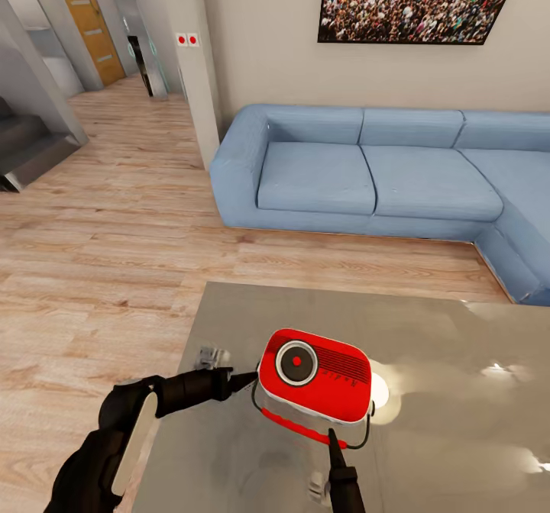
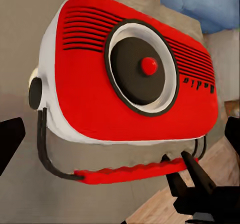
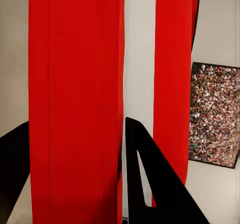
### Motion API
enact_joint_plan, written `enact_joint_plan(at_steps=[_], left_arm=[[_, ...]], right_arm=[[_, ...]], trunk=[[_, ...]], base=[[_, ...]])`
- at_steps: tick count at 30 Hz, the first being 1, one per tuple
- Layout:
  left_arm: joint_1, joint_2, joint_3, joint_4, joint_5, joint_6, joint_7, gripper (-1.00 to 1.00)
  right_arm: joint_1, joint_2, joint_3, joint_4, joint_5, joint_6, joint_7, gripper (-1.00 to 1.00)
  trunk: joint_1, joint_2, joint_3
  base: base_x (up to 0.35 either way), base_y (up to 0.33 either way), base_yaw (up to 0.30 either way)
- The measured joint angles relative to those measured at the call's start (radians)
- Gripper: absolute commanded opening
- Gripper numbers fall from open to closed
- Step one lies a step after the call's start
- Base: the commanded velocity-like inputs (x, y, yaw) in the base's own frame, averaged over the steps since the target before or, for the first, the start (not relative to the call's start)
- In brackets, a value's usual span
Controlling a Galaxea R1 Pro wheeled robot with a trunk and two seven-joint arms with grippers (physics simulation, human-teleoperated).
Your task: Turn on the radio receiver that's on the table in the living room.
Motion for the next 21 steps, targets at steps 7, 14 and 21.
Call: enact_joint_plan(at_steps=[7,14,21], left_arm=[[-0.066,-0.075,-0.008,-0.001,0.007,0.03,0.001,1.0],[-0.101,-0.134,-0.047,0.007,-0.001,0.05,0.008,1.0],[-0.104,-0.139,-0.076,0.01,-0.003,0.064,0.015,1.0]], right_arm=[[0.0,0.015,0.001,-0.002,-0.003,0.0,-0.002,-1.0],[0.009,0.019,0.001,-0.003,-0.004,-0.006,0.0,-1.0],[0.022,0.019,0.0,-0.004,-0.005,-0.035,-0.007,-1.0]], trunk=[[0.0,0.0,0.0],[0.0,0.0,0.0],[0.0,0.0,0.0]], base=[[0.0,0.0,0.0],[0.0,0.0,0.0],[0.0,0.0,0.0]])
